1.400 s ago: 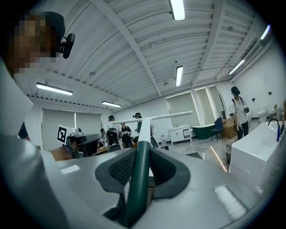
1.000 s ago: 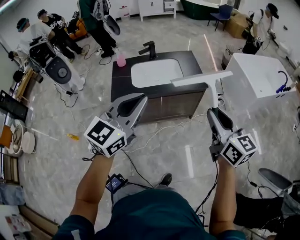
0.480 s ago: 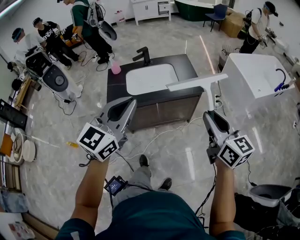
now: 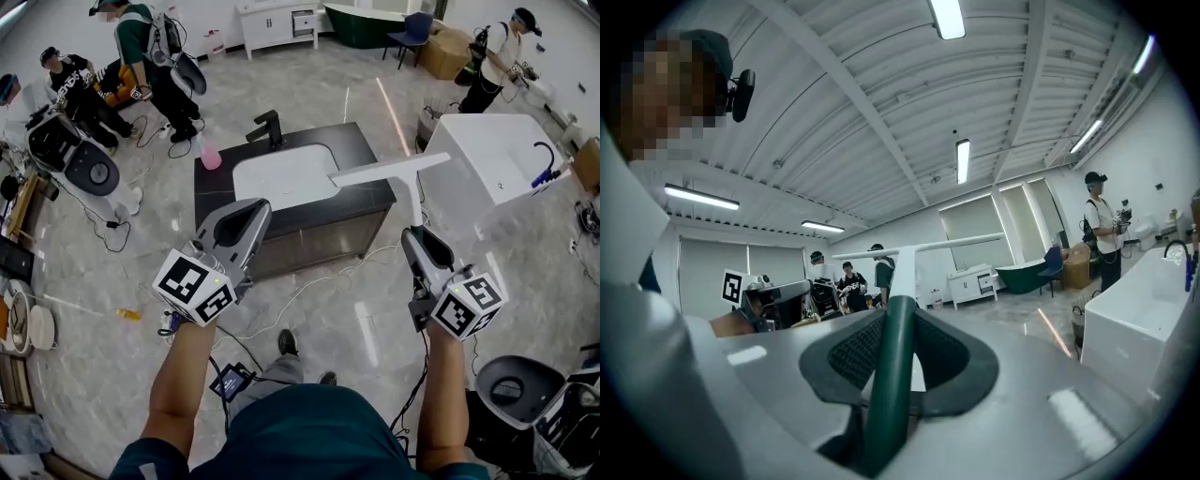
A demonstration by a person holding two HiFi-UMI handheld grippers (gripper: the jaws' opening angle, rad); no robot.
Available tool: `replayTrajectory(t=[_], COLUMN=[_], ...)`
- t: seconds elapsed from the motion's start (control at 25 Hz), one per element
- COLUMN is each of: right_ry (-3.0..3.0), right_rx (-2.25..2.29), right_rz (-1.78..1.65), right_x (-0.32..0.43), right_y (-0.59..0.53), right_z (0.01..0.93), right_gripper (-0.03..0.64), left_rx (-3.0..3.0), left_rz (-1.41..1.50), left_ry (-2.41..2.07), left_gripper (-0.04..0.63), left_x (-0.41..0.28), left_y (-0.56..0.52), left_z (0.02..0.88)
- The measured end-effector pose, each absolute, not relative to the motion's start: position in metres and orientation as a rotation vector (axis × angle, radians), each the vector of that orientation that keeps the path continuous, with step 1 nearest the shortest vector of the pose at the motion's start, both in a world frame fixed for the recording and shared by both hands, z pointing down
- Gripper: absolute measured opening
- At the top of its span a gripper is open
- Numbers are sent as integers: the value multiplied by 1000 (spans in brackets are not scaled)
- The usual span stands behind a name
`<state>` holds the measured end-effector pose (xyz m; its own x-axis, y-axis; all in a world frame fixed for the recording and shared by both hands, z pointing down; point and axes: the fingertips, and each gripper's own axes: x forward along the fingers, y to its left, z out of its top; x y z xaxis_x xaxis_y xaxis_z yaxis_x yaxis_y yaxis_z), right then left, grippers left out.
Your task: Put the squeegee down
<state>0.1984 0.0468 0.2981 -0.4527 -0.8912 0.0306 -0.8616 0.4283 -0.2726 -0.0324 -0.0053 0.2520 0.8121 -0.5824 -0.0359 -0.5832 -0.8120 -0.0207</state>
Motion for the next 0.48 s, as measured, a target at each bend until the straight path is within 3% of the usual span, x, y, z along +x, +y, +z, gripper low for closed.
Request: replayTrajectory(t=[0.48], right_ry=[2514], right_rx=[-1671], right_rz=[-408], right_x=[169], right_y=[-33], right_z=[307], right_gripper=[103], left_rx=[-3012], left_rz=[67], left_ry=[857], left_gripper=[5], left_x=[-60], left_y=[-99], left_z=[271])
